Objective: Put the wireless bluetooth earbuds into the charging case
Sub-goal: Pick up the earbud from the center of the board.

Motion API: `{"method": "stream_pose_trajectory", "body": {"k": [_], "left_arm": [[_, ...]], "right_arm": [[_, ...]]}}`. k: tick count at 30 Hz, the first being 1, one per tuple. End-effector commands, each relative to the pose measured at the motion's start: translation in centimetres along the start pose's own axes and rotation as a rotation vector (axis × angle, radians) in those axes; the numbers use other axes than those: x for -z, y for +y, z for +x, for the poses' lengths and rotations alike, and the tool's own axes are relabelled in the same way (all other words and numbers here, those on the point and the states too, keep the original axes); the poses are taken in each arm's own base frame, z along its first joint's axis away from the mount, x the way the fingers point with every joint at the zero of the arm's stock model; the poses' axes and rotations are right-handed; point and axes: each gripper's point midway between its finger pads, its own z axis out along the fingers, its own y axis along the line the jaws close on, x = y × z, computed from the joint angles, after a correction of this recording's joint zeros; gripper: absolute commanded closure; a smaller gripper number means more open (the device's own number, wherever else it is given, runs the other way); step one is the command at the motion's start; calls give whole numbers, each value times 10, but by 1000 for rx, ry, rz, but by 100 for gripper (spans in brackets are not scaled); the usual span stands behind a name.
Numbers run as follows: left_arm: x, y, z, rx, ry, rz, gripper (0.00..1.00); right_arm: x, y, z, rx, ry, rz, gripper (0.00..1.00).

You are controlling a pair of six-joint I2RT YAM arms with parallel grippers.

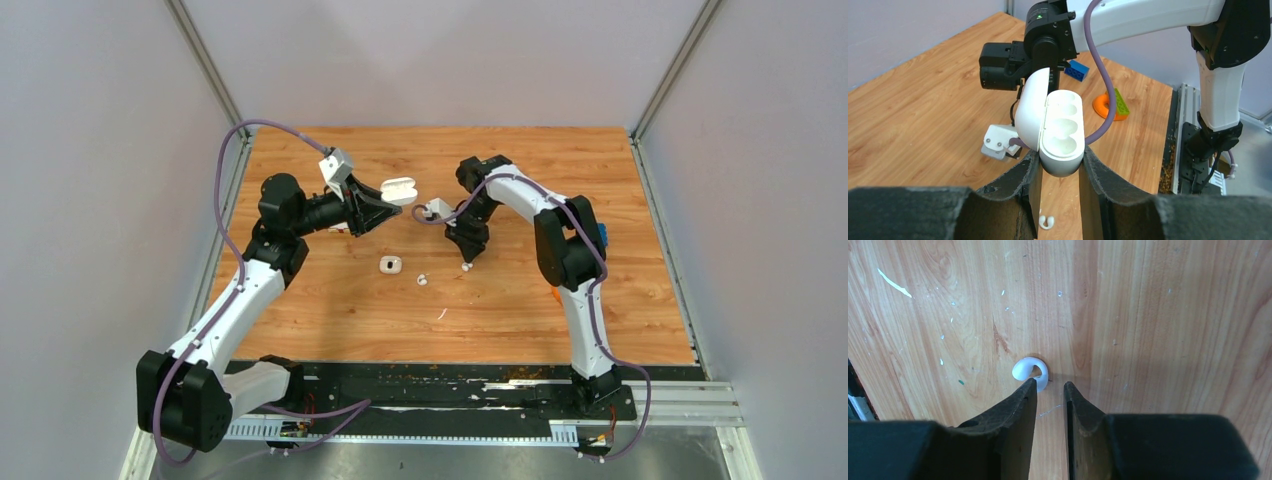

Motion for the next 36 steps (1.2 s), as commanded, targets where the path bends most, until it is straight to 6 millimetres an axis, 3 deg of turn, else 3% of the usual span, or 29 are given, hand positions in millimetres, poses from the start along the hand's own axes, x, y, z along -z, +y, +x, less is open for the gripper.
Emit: {"method": "stream_pose_trajectory", "body": {"k": [1, 18, 36], "left_arm": [[5, -1, -8, -52, -21, -11, 100], [6, 2, -5, -47, -14, -22, 100], [6, 2, -4, -43, -22, -24, 100]], "right_arm": [[-10, 2, -5, 14, -10, -18, 73], [-9, 12, 1, 24, 1, -31, 75], [12, 52, -5, 94, -59, -111, 81]]}}
